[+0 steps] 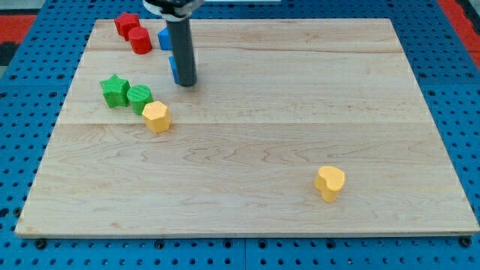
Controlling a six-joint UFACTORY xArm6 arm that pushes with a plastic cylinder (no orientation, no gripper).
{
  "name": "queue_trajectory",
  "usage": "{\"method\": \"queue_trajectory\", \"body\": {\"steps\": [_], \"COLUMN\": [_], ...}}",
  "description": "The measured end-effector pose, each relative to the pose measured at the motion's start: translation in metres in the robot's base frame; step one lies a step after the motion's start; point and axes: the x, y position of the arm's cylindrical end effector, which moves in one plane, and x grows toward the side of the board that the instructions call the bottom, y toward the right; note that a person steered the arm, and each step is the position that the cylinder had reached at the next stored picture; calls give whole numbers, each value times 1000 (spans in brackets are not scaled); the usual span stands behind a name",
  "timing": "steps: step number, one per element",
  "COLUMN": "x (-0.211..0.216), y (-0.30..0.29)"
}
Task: Push the blue cube to the blue triangle
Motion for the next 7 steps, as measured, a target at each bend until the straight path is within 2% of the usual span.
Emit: {"method": "queue_trajectory", "body": {"steps": [1, 2, 3, 6, 7], "x": [-3, -27, -43, -35, -28], "y": [-9, 13, 7, -2, -38]}}
